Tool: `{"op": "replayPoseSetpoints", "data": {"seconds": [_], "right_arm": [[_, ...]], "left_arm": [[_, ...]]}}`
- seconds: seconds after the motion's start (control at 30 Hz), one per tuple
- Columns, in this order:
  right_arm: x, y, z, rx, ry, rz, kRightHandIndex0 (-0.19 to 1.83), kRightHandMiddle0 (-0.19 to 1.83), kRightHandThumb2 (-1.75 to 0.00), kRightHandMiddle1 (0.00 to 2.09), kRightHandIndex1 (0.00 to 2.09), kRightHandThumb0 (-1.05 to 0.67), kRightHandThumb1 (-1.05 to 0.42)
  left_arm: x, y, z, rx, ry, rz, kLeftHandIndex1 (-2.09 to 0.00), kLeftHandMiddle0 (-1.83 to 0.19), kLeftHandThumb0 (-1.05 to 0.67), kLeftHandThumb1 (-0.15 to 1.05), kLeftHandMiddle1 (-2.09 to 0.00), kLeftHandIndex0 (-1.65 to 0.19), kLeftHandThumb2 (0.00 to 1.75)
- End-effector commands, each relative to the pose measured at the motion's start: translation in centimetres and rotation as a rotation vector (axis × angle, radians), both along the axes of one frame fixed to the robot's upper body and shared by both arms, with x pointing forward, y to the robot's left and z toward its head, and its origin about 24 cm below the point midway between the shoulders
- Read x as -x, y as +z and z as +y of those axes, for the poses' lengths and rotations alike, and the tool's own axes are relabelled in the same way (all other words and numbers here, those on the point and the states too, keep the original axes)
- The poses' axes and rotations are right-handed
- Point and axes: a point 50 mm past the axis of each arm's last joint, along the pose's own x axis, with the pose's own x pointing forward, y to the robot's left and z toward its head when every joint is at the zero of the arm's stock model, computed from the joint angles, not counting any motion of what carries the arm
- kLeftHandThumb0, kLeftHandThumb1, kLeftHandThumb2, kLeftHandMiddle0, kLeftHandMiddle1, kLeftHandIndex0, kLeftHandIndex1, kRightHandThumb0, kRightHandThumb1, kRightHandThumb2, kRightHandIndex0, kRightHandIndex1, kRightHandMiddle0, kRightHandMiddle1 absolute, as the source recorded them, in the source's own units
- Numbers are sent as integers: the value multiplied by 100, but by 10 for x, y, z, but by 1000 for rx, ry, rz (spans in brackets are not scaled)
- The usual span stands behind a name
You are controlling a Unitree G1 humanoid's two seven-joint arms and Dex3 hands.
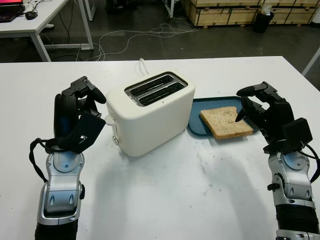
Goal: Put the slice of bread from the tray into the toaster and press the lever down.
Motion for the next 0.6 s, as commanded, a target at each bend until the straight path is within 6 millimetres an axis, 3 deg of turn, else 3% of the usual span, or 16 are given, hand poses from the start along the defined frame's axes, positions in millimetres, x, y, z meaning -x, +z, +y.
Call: {"op": "replayPoseSetpoints", "data": {"seconds": [0.0, 0.4, 0.57], "right_arm": [[-1, 5, 0, 13, 4, -25, 80, 53, -42, 175, 175, -25, -92], [0, 4, -1, 16, 7, -24, 79, 53, -42, 175, 175, -24, -92], [5, 13, -8, 196, -27, -85, 81, 52, -39, 175, 175, -23, -92]], "left_arm": [[0, 3, -2, -1, -6, -16, -175, -112, 17, 88, -175, -74, 100], [-2, 2, -4, -10, -9, -10, -175, -119, 17, 84, -175, -78, 108], [-1, 0, -4, 10, -8, -7, -175, -117, 15, 84, -175, -77, 109]]}}
